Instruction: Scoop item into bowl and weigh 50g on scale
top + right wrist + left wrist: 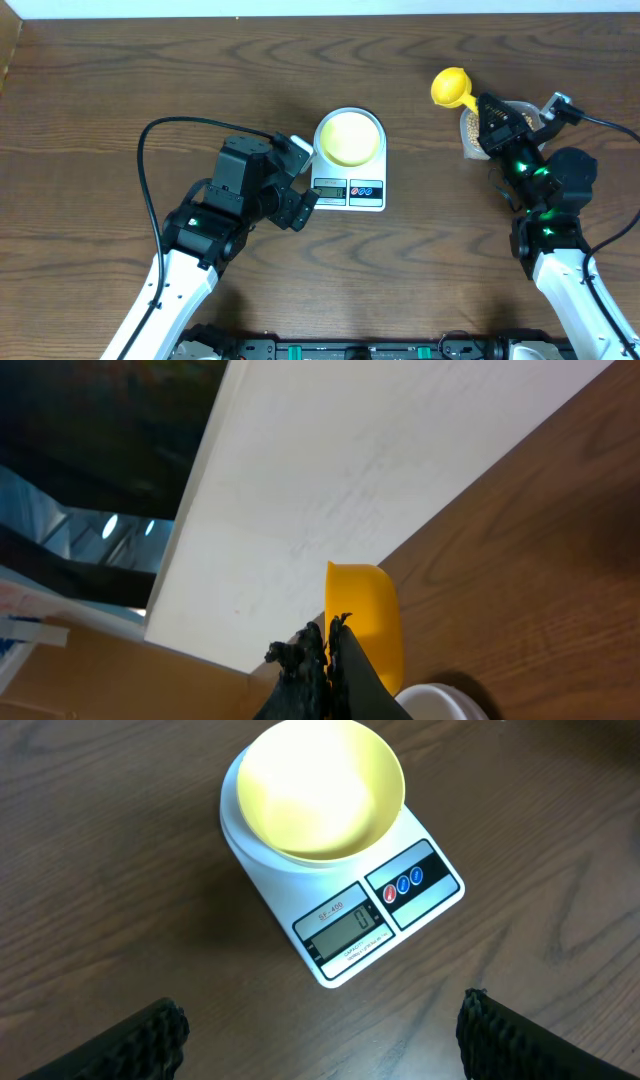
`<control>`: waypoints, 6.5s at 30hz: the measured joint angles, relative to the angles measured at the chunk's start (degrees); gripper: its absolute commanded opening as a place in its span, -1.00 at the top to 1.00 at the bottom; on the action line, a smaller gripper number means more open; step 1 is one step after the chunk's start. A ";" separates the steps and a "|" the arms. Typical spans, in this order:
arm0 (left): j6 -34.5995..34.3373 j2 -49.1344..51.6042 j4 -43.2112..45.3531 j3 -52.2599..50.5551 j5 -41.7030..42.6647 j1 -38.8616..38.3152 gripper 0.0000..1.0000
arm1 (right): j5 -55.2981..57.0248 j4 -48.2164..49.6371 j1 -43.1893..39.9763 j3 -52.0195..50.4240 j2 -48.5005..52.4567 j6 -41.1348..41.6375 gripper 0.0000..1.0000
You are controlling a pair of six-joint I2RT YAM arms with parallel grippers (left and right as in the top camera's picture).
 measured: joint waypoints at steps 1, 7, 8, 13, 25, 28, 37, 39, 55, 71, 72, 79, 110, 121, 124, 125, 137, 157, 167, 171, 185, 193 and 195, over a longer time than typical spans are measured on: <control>0.00 0.00 0.00 0.00 0.00 0.00 -0.76 | 0.26 0.00 0.00 0.00 0.00 0.00 0.98; 0.00 0.00 0.00 0.00 0.00 0.00 -0.76 | 2.08 0.07 0.00 0.00 0.00 -0.11 0.98; 0.00 0.00 0.00 0.00 0.00 0.00 -0.76 | 2.38 0.13 0.00 0.00 0.00 -0.11 0.98; 0.00 0.00 0.00 0.00 0.00 0.00 -0.76 | 3.23 0.44 0.00 0.00 0.00 -0.13 0.98; 0.02 0.00 0.00 0.00 0.00 0.00 -0.76 | 3.72 0.57 0.00 0.00 0.00 -0.13 0.98; 0.00 0.00 0.00 0.00 0.00 0.00 -0.76 | 3.80 0.57 0.00 0.00 0.00 -0.13 0.98; 0.00 0.00 0.00 0.00 0.00 0.00 -0.76 | 3.78 0.35 0.00 0.00 0.00 -0.13 0.98; 0.02 0.00 0.00 0.00 0.00 0.00 -0.76 | 3.76 -0.09 0.00 0.00 0.00 -0.13 0.98; 0.02 0.00 0.00 0.00 0.00 0.00 -0.76 | 0.26 -0.90 0.00 0.00 0.00 -0.13 0.98; 0.00 0.00 0.00 0.00 0.00 0.00 -0.76 | -0.31 -4.33 0.00 0.00 0.00 -0.17 0.98; 0.00 0.00 0.00 0.00 0.00 0.00 -0.76 | -0.31 -4.35 0.00 0.00 0.00 -0.37 0.98; 0.02 0.00 0.00 0.00 0.00 0.00 -0.76 | -0.28 -4.90 0.00 0.00 0.00 -2.36 0.98; 0.00 0.00 0.00 0.00 0.00 0.00 -0.76 | 0.37 -6.16 0.00 0.00 0.00 -9.22 0.98; 0.02 0.00 0.02 0.00 0.00 0.00 -0.76 | 1.22 -11.67 0.00 0.00 0.00 -11.50 0.98; 0.02 0.00 0.00 0.00 0.00 0.00 -0.76 | 1.40 -13.70 0.00 0.00 0.00 -12.81 0.98; 0.02 0.00 0.00 0.00 0.00 0.00 -0.76 | 1.44 -14.25 0.00 0.00 0.00 -13.38 0.98; 0.02 0.00 0.00 0.00 0.00 0.00 -0.76 | 1.92 -15.58 0.00 0.00 0.00 -21.24 0.98; 0.02 0.00 0.00 0.00 0.00 0.00 -0.76 | -1.05 -16.87 -3.10 4.13 0.00 -35.95 0.98; 0.00 0.00 0.02 0.00 0.00 0.00 -0.76 | 1.68 -31.34 -3.13 13.46 0.02 -47.06 0.98; 0.00 0.00 0.00 0.00 0.00 0.00 -0.76 | 5.20 -35.65 -3.15 15.13 0.00 -50.47 0.98; 0.02 0.00 0.00 0.00 0.00 0.00 -0.76 | 17.00 -42.14 -3.15 15.15 0.02 -58.55 0.98; 0.02 0.00 0.00 0.00 0.00 0.00 -0.76 | 18.69 -42.73 -3.15 15.15 1.97 -60.17 0.98; 0.02 0.00 0.00 0.00 0.00 0.00 -0.76 | 18.86 -42.73 -3.15 15.15 3.06 -60.24 0.98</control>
